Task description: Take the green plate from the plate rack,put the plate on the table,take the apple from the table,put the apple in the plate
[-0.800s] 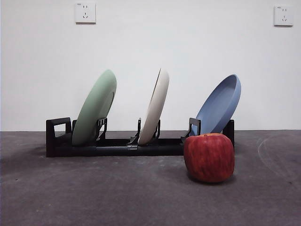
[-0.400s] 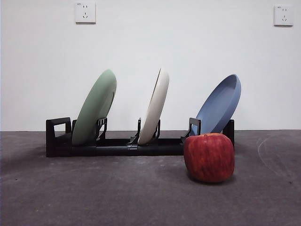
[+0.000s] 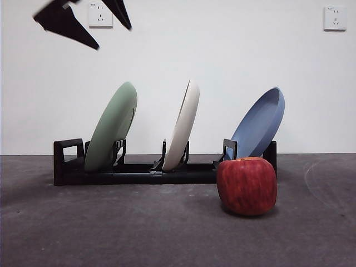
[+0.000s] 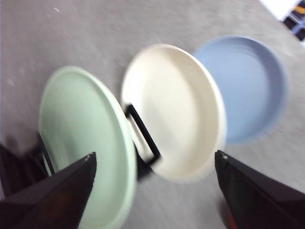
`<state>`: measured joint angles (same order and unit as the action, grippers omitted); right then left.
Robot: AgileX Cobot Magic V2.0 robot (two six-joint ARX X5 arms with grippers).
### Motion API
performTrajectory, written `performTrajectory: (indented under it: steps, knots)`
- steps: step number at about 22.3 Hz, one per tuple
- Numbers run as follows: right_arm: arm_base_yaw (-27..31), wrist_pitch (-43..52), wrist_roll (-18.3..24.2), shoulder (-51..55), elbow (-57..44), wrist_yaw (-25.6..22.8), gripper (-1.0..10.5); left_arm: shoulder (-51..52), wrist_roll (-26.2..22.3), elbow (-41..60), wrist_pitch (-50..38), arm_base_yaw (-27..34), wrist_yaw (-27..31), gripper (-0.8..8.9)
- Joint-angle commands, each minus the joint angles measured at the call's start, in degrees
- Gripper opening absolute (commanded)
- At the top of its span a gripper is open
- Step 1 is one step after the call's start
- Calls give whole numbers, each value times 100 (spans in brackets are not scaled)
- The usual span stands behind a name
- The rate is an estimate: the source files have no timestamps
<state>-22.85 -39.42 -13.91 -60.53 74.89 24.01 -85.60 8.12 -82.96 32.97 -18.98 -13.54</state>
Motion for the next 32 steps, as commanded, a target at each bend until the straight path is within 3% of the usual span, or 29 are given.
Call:
performTrajectory:
  steps: [1,8,19,27,32]
  knots:
    - [-11,4,46,-7,20,-28,446,-245,0,-17,-308,-44,105,415]
    - [-11,-11,46,-7,20,-118,445,-767,0,-17,-750,-52,367,415]
    - [-9,-13,46,-7,20,-197,442,-1191,-87,-17,-695,-85,350,402]
    - [-9,-129,46,-7,20,-197,442,-1191,-90,-17,-645,-90,22,-14]
    - [-9,-140,46,-7,20,-197,442,-1191,-87,-17,-520,-90,7,-12]
